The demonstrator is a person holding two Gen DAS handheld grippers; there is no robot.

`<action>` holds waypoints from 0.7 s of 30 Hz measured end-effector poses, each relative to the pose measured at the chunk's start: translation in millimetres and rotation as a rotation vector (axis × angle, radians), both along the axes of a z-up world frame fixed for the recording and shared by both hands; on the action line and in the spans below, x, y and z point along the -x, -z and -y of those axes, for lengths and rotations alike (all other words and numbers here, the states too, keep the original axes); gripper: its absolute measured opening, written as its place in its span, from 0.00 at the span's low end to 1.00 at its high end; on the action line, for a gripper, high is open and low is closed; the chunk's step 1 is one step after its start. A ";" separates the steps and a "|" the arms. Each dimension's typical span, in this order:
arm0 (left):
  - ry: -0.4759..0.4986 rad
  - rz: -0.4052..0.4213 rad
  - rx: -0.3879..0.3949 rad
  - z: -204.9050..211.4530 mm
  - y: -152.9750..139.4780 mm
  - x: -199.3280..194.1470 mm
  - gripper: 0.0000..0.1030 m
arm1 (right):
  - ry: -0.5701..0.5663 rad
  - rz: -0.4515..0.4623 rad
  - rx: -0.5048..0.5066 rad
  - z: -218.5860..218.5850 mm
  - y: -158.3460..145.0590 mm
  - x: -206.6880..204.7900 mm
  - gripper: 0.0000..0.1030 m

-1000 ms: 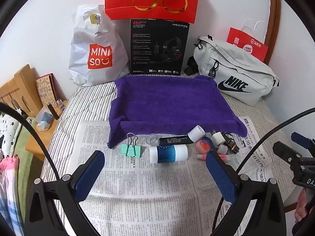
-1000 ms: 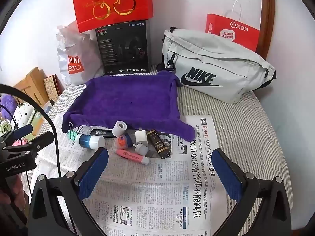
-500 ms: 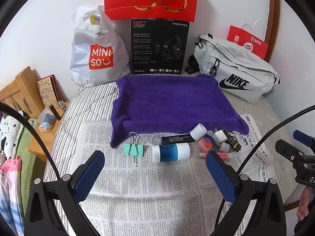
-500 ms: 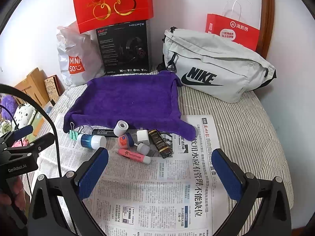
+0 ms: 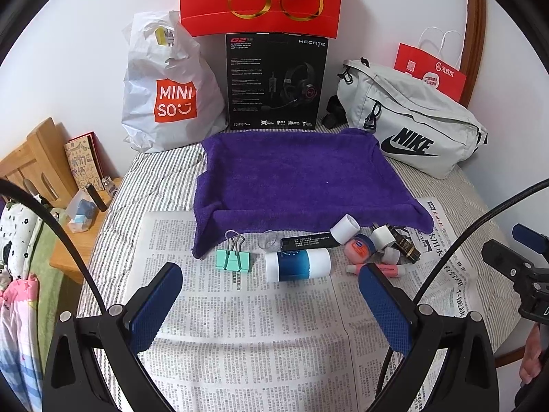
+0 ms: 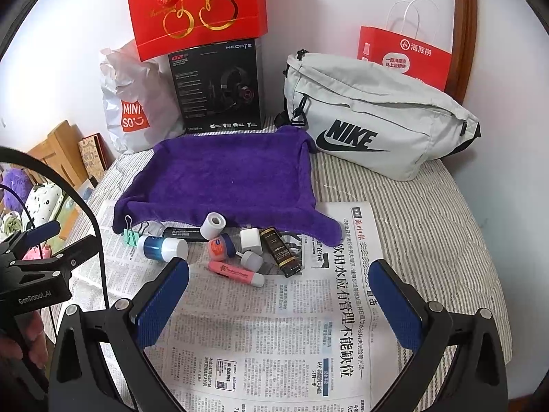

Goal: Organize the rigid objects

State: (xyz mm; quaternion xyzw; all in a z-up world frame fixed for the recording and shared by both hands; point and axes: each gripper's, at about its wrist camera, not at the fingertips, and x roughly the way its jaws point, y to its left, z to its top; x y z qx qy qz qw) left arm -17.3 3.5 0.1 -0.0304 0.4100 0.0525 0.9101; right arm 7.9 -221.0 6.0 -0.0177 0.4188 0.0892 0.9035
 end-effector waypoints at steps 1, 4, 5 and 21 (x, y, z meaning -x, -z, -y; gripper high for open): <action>0.001 -0.001 -0.001 0.3 0.1 0.1 1.00 | 0.000 0.001 0.000 -0.3 -0.4 0.0 1.00; 0.001 -0.002 -0.002 0.6 0.3 0.1 1.00 | -0.003 0.002 0.001 -0.9 -0.5 0.2 1.00; 0.001 -0.002 -0.002 0.4 0.2 0.4 1.00 | -0.003 0.003 0.001 -1.0 -0.7 0.6 1.00; 0.003 -0.005 -0.003 0.1 2.0 1.9 1.00 | -0.010 0.004 0.000 -0.8 -1.2 3.2 1.00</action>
